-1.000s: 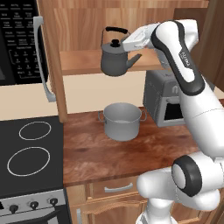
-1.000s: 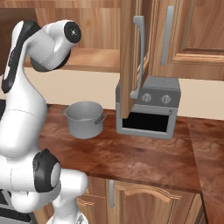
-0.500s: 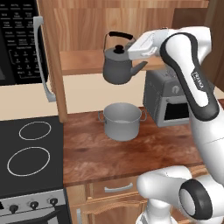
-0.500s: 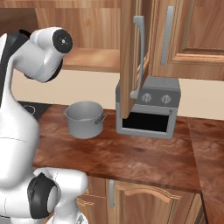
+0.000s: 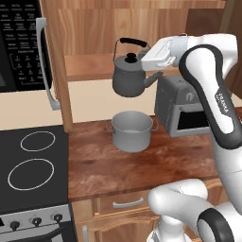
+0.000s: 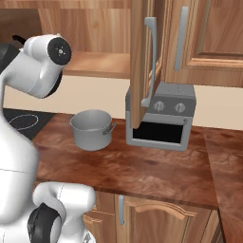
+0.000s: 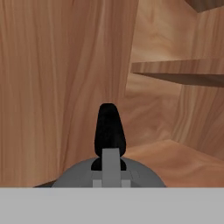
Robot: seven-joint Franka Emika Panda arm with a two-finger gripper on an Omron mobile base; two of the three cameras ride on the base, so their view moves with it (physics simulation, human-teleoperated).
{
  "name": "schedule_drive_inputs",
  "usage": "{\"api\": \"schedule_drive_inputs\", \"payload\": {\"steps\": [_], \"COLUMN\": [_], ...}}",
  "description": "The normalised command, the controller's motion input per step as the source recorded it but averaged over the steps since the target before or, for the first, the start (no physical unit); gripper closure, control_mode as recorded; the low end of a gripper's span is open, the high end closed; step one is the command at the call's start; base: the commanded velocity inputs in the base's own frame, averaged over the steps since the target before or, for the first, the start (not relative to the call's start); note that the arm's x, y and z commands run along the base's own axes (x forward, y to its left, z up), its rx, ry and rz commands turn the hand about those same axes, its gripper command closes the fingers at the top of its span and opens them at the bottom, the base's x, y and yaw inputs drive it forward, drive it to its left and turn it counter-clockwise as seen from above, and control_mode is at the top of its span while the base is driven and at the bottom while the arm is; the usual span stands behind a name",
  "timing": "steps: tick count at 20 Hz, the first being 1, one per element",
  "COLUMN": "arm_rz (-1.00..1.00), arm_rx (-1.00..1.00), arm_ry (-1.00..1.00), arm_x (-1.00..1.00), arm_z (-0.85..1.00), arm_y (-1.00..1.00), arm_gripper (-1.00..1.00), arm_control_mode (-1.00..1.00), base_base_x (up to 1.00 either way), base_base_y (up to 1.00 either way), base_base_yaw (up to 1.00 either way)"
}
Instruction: Pick the kettle from the cabinet and place it on a stove burner. Then pick the pot from the counter and place it on another stove burner. Finally, turn both burners on.
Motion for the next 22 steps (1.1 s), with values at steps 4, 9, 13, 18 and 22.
{"api": "schedule_drive_inputs", "payload": {"steps": [4, 9, 13, 18, 22], "arm_rz": [0.0, 0.0, 0.0, 0.0, 0.0], "arm_rx": [0.0, 0.0, 0.0, 0.0, 0.0], "arm_ry": [0.01, 0.01, 0.02, 0.01, 0.0], "arm_x": [-0.37, -0.37, -0.4, -0.19, 0.0], "arm_z": [-0.02, -0.07, -0.12, -0.04, 0.0], "arm_y": [0.0, 0.0, 0.0, 0.0, 0.0], "arm_gripper": [1.0, 1.0, 1.0, 1.0, 1.0], "arm_control_mode": [-1.0, -1.0, -1.0, -1.0, -1.0], "base_base_x": [0.0, 0.0, 0.0, 0.0, 0.0], "base_base_y": [0.0, 0.0, 0.0, 0.0, 0.0], "base_base_yaw": [0.0, 0.0, 0.0, 0.0, 0.0]}}
